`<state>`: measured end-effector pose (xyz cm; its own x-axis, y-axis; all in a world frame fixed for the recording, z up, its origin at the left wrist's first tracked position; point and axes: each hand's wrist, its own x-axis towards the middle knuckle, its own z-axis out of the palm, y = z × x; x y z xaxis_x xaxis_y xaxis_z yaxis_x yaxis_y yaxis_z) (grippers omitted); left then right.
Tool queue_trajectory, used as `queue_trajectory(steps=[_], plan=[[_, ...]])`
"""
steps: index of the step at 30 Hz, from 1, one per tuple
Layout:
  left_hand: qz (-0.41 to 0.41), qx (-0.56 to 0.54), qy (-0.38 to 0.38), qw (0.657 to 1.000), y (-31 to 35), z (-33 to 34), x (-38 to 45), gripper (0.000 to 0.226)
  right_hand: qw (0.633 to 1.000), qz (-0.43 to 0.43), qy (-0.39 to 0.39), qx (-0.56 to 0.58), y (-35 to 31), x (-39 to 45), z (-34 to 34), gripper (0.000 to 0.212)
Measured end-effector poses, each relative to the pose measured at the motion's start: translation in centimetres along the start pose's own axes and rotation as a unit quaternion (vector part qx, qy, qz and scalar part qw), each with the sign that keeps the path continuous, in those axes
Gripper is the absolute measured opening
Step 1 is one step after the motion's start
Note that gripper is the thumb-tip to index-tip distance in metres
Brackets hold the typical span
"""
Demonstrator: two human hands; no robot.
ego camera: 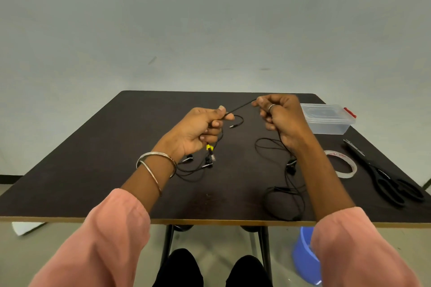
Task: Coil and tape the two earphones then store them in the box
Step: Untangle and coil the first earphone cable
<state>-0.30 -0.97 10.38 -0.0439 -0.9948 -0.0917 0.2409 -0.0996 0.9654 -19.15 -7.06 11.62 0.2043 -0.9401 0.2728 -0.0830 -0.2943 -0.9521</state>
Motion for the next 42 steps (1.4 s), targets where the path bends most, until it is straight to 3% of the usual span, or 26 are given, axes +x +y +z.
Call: queue_trajectory(steps=[4, 8, 11, 14, 16, 18, 22, 25, 32, 38, 42], plan=[[-0.049, -0.041, -0.039, 0.997, -1.2, 0.4, -0.4, 0.028, 0.994, -0.011, 0.077, -0.079, 1.0, 0.2, -0.3, 0.020], [-0.098, -0.166, -0.089, 0.977, -2.3, 0.8, -0.8, 0.025, 0.983, -0.024, 0.125, -0.131, 2.2, 0.5, -0.3, 0.017], [-0.098, -0.257, -0.104, 0.956, -2.7, 1.2, -1.1, 0.020, 0.970, -0.017, 0.090, -0.226, 3.5, 0.4, 0.2, 0.017], [-0.087, -0.284, -0.088, 0.951, -2.7, 1.6, -1.1, 0.024, 0.916, -0.065, -0.014, -0.396, 3.8, -0.6, 0.6, 0.040], [-0.083, -0.271, -0.072, 0.956, -2.6, 1.8, -1.2, 0.027, 0.919, -0.133, -0.083, -0.362, 3.3, -1.2, 1.0, 0.049], [-0.083, -0.260, -0.068, 0.960, -2.5, 2.0, -1.3, 0.028, 0.949, -0.171, -0.126, -0.234, 2.7, -1.8, 1.2, 0.048], [-0.086, -0.254, -0.067, 0.961, -2.3, 2.0, -1.7, 0.026, 0.977, -0.149, -0.130, -0.082, 2.1, -2.3, 1.4, 0.018], [-0.086, -0.258, -0.068, 0.960, -2.1, 2.4, -2.2, 0.024, 0.987, -0.093, -0.131, -0.016, 1.9, -2.7, 1.4, 0.016], [-0.013, -0.257, -0.094, 0.962, -2.0, 3.1, -2.8, 0.026, 0.981, -0.104, -0.072, -0.148, 4.1, -2.7, 2.2, 0.027], [0.047, -0.225, -0.105, 0.967, -2.0, 3.4, -3.2, 0.031, 0.959, -0.113, -0.100, -0.239, 4.0, -3.8, 2.8, 0.030], [0.071, -0.213, -0.069, 0.972, -2.2, 3.4, -3.2, 0.035, 0.943, -0.121, -0.152, -0.270, 3.8, -4.8, 2.9, 0.038]])
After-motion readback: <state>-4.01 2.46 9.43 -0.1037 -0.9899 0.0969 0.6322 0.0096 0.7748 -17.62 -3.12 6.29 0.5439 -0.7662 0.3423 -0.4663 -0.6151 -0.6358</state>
